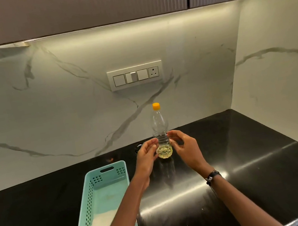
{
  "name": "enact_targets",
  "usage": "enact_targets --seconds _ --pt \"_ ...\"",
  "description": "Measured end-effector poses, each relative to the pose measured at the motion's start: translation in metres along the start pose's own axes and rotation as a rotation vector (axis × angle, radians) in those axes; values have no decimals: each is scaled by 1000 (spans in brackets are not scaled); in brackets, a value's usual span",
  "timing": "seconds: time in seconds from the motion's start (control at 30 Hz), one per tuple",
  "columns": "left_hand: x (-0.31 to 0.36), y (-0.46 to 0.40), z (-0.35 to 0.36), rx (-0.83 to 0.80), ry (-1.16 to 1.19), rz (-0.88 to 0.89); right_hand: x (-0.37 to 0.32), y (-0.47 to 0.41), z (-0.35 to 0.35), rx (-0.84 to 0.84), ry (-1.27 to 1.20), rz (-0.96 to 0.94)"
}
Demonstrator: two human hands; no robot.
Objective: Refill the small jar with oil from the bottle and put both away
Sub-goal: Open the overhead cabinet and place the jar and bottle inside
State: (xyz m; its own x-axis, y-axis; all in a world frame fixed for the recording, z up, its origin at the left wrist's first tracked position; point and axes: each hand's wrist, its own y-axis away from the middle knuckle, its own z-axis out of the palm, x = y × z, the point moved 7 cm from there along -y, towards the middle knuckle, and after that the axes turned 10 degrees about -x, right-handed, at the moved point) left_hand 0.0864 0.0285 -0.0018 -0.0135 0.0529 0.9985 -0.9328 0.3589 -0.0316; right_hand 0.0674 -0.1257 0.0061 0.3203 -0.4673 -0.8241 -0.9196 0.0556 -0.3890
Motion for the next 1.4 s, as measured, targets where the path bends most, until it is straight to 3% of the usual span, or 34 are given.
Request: enact_targets --seconds 0.13,0.33,0.53,0.63,0.77,0.9,1.2,1.4 --pt "32 -28 0 37 -205 139 -12 -30 -6 19 -10 -36" --pt "150 -55 32 109 -648 637 -85 -86 -60 174 24 -283" --pt "279 -45 85 331 -903 1245 -192 -121 -150 563 131 -647" --pt "320 -44 114 501 -1181 1430 -224 -133 -181 744 304 -721" --pt "340 -72 133 640 -1510 1432 -230 -155 -196 756 468 -768" --pt "345 -97 134 783 -1672 1337 -221 -164 -198 714 467 -749" --pt "345 -105 150 1035 -1850 1420 -222 -160 -199 711 483 -774" --pt "346 -97 157 1073 -1906 1467 -229 -158 -204 610 353 -699"
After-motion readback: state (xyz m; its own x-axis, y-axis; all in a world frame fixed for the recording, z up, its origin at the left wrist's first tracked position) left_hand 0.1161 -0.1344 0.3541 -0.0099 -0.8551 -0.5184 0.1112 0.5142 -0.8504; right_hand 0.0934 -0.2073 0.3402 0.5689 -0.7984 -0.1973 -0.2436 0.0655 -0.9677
